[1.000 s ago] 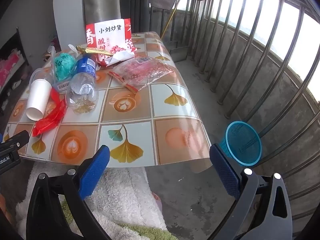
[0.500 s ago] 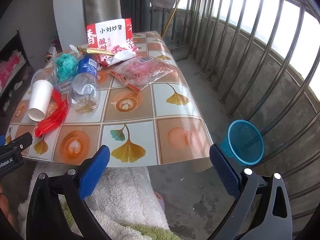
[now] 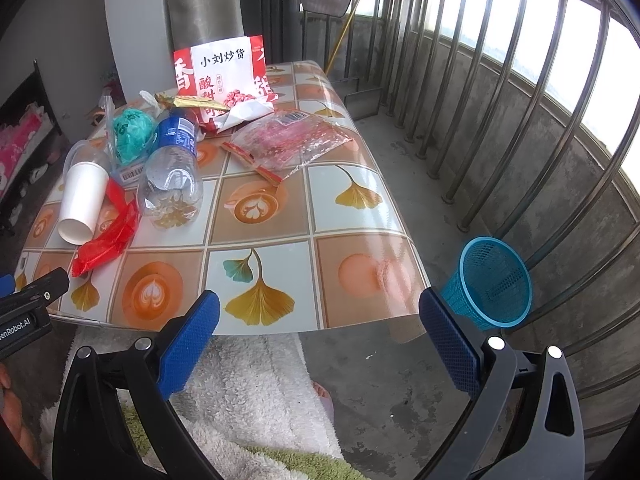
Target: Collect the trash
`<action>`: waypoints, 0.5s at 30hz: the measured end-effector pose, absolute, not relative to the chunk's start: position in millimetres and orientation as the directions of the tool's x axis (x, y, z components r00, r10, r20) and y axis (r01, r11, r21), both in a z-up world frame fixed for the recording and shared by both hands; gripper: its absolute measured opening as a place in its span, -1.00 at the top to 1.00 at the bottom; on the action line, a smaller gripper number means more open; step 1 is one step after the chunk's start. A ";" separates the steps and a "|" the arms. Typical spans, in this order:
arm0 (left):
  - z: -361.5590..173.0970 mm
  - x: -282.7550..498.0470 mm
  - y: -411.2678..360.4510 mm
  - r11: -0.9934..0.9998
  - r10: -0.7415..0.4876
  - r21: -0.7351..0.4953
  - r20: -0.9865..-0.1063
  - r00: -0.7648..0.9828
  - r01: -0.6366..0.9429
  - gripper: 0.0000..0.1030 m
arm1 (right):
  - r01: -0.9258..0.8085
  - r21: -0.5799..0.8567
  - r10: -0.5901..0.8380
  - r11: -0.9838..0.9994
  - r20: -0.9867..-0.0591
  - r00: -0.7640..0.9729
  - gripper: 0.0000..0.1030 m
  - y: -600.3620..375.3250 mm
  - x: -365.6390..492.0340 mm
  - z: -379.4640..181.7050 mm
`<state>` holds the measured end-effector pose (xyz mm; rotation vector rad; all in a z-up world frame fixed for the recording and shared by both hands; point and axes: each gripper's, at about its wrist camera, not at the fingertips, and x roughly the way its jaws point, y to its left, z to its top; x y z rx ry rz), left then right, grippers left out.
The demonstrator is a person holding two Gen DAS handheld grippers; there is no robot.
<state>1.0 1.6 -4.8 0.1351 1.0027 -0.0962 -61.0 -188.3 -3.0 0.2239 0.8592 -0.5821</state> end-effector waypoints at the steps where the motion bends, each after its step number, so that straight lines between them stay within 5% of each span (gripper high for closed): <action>1: -4.9 1.0 1.6 0.987 -0.018 0.069 -0.844 0.535 0.142 -0.86 | 0.566 -0.043 -0.391 0.823 -0.766 0.510 -0.88 -188.2 -60.8 -3.2; 15: -4.7 1.9 2.1 0.988 -0.017 0.069 -0.846 0.533 0.141 -0.86 | 0.564 -0.029 -0.378 0.826 -0.769 0.515 -0.88 -189.2 -59.5 -1.8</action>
